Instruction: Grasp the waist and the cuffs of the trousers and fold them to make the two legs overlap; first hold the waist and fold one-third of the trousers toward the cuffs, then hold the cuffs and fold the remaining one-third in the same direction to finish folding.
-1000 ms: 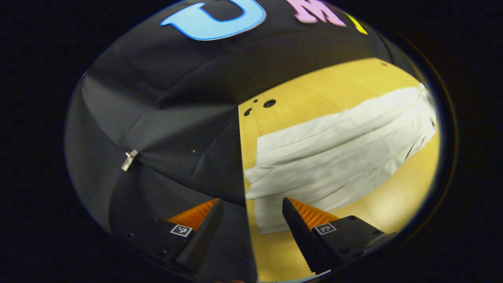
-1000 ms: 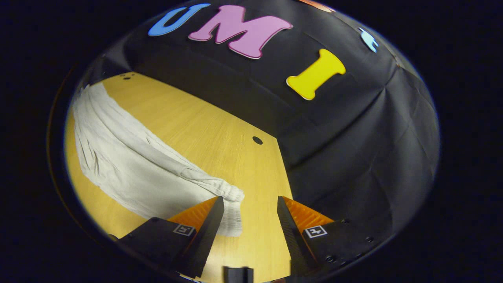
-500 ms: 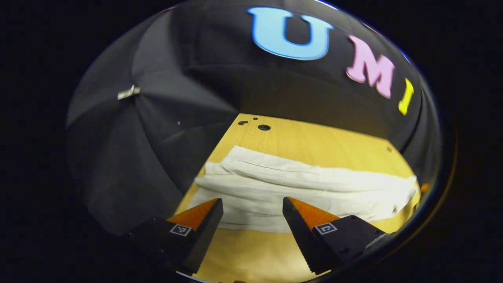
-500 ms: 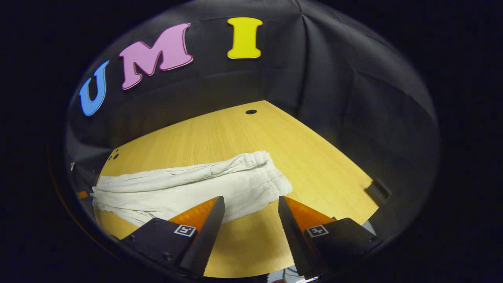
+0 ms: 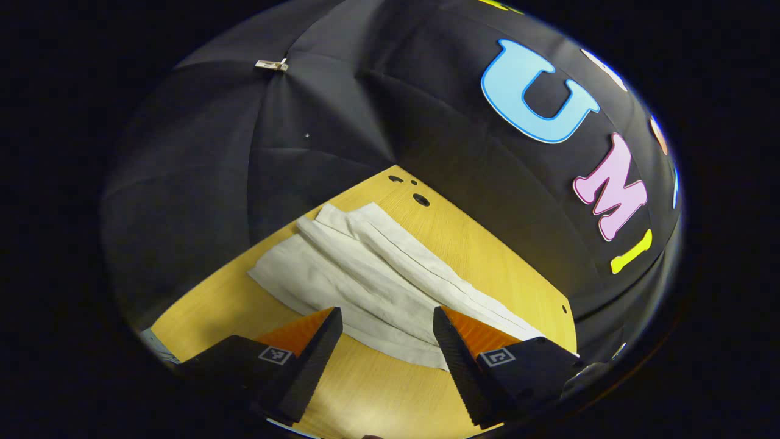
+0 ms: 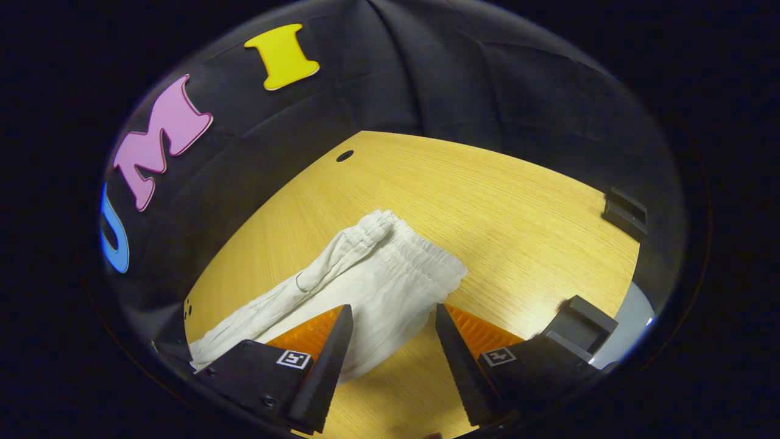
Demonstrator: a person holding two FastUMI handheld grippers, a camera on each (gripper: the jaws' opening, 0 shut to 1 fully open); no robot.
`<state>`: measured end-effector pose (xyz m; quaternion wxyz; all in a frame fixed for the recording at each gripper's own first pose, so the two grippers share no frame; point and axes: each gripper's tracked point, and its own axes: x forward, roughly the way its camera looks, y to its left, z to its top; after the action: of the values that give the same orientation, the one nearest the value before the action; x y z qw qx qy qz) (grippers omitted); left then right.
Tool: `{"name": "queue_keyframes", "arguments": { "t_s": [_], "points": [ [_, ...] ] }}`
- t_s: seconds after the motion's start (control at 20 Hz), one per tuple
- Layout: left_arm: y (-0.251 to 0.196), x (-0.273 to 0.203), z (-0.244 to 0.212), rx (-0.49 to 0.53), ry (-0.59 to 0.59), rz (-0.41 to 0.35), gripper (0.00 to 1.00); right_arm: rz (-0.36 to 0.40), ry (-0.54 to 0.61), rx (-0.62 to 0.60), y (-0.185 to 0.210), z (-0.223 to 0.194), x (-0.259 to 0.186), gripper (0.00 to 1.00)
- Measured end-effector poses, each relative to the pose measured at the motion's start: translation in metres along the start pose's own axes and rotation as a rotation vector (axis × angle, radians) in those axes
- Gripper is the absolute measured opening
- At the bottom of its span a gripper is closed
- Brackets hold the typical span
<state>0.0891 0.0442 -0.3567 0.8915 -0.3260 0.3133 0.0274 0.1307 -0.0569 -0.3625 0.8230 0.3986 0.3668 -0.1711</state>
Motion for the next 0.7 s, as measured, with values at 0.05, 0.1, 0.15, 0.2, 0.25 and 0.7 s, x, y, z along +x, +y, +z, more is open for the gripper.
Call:
{"name": "queue_keyframes", "arguments": {
  "t_s": [0.05, 0.1, 0.15, 0.2, 0.25, 0.7],
  "points": [
    [0.002, 0.001, -0.003, -0.003, 0.017, 0.005, 0.95, -0.019, 0.011, 0.029, -0.002, -0.001, 0.006, 0.86],
    [0.003, 0.003, -0.007, -0.010, 0.033, 0.010, 0.96, -0.043, 0.018, 0.052, -0.005, -0.001, 0.012, 0.86],
    [0.006, 0.004, -0.012, -0.024, 0.050, 0.013, 0.96, -0.070, 0.022, 0.070, -0.009, 0.000, 0.014, 0.86],
    [0.008, 0.005, -0.016, -0.047, 0.064, 0.015, 0.91, -0.089, -0.005, 0.094, -0.011, 0.005, 0.022, 0.85],
    [0.008, 0.006, -0.018, -0.071, 0.074, 0.014, 0.96, -0.088, -0.010, 0.121, -0.011, 0.007, 0.024, 0.80],
    [0.018, 0.030, -0.030, -0.281, 0.135, -0.002, 0.96, -0.048, 0.013, 0.168, -0.013, 0.002, 0.033, 0.09]
  ]
}}
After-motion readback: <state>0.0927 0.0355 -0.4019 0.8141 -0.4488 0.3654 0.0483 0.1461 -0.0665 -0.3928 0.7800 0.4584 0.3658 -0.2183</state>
